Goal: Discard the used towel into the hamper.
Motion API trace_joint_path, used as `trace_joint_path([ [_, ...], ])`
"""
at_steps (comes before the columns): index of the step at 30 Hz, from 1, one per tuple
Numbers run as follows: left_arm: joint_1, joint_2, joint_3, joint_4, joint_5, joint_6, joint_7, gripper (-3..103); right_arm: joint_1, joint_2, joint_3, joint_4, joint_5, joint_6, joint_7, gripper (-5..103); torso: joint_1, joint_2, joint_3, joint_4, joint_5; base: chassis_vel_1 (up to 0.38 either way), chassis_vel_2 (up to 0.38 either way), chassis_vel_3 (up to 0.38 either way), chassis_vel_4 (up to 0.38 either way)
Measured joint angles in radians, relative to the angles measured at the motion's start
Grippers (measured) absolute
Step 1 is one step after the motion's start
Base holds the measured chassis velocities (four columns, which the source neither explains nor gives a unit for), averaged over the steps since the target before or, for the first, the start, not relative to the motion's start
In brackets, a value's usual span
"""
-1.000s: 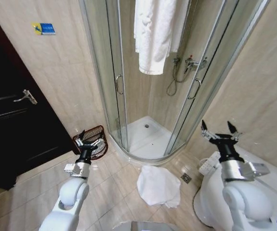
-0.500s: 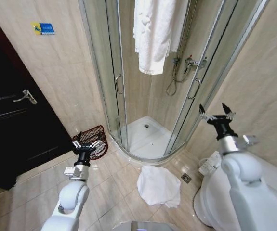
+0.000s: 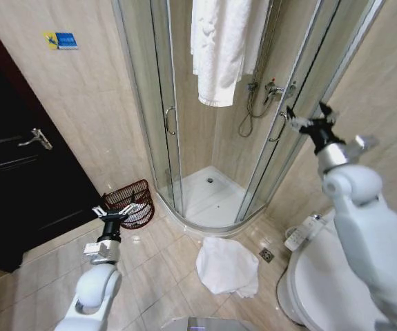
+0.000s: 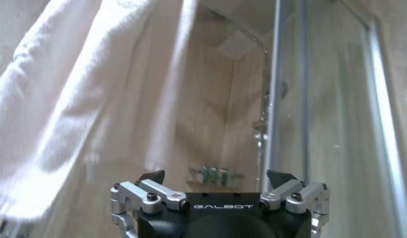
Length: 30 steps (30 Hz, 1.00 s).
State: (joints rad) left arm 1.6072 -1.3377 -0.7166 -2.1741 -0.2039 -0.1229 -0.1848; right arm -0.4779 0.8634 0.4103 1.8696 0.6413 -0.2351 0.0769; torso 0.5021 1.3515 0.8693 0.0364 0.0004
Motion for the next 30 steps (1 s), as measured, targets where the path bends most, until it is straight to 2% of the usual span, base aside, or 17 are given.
trace_joint_path([
  [2,0.015,-0.010,-0.023,-0.003,-0.010,-0.008,0.009,100,0.118,0.011,-0.070,-0.036,0.009,-0.006,0.008,100,0.000,0.000,0.000,-0.0001,-0.0004,0.000,0.000,0.000,0.000],
  [5,0.021,-0.015,-0.032,-0.003,-0.015,-0.011,0.015,100,0.178,0.022,-0.104,-0.054,0.013,-0.010,0.012,100,0.000,0.000,0.000,-0.0002,-0.0005,0.000,0.000,0.000,0.000],
  [9,0.038,-0.024,-0.061,-0.005,-0.045,-0.027,0.037,100,0.436,0.081,-0.238,-0.149,0.034,-0.042,0.029,100,0.000,0.000,0.000,0.0000,-0.0004,0.000,0.000,0.000,0.000],
  [10,0.038,-0.024,-0.061,-0.005,-0.045,-0.027,0.037,100,0.436,0.081,-0.238,-0.149,0.034,-0.042,0.029,100,0.000,0.000,0.000,0.0000,-0.0004,0.000,0.000,0.000,0.000],
  [12,0.046,-0.026,-0.073,-0.007,-0.053,-0.035,0.051,100,0.564,0.115,-0.287,-0.207,0.039,-0.048,0.032,100,0.000,-0.001,0.000,0.0000,-0.0012,0.000,0.000,0.000,0.000],
  [16,0.054,-0.028,-0.084,-0.008,-0.060,-0.041,0.061,100,0.677,0.156,-0.325,-0.270,0.039,-0.056,0.032,100,0.000,0.000,0.000,-0.0001,-0.0007,0.000,0.000,0.000,0.000],
  [20,0.066,-0.035,-0.100,0.007,-0.064,-0.061,0.081,100,0.853,0.262,-0.369,-0.400,0.023,-0.076,0.040,100,0.000,-0.001,0.000,-0.0001,-0.0008,0.000,0.000,0.000,0.000],
  [21,0.066,-0.035,-0.100,0.007,-0.064,-0.061,0.081,100,0.853,0.262,-0.369,-0.400,0.023,-0.076,0.040,100,0.000,-0.001,0.000,-0.0001,-0.0008,0.000,0.000,0.000,0.000],
  [24,0.067,-0.033,-0.113,0.028,-0.070,-0.074,0.094,100,0.980,0.354,-0.384,-0.520,-0.018,-0.081,0.042,100,0.000,-0.001,0.000,0.0001,-0.0009,0.000,0.000,0.000,0.000],
  [30,0.069,-0.030,-0.123,0.035,-0.081,-0.081,0.102,100,1.066,0.429,-0.401,-0.612,-0.029,-0.089,0.049,100,0.000,-0.001,-0.001,-0.0001,-0.0007,0.000,0.000,0.000,0.000],
])
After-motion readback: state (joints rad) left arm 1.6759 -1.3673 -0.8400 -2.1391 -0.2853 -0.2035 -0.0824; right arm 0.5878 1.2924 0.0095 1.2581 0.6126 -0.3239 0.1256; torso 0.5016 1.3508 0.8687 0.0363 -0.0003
